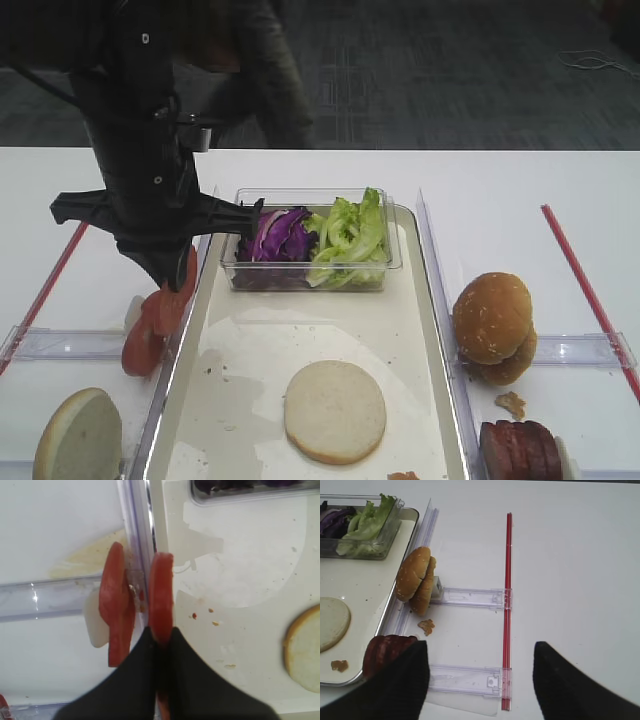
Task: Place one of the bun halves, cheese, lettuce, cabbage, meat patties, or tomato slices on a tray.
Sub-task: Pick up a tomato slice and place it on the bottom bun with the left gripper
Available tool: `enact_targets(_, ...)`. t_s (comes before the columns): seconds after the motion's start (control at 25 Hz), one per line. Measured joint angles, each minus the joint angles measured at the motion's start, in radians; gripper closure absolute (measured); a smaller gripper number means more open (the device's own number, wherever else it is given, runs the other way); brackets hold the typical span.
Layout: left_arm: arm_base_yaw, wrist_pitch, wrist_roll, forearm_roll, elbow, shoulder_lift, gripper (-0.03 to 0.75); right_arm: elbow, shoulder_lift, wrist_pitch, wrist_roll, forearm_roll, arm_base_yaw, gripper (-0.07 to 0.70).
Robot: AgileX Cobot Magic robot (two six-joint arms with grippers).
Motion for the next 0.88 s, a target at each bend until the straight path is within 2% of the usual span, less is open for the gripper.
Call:
enact_targets(0.44,0.000,-0.029,0.022,-0.048,0.004,-0.002,0.712,0.000,0.000,0.000,-0.002,0.000,0.000,0.164)
enact_targets(0.64,0.014,-0.124,0.030,-0.090,0.118,-0.076,0.713,0.000,0.000,0.000,-0.002,0.000,0.000,0.164)
enact_targets(0.88,0.119,-0.207,0.199,-0.266,0.276,-0.180,0.713,0.000,0.000,0.000,-0.004,0.000,0.000,0.164)
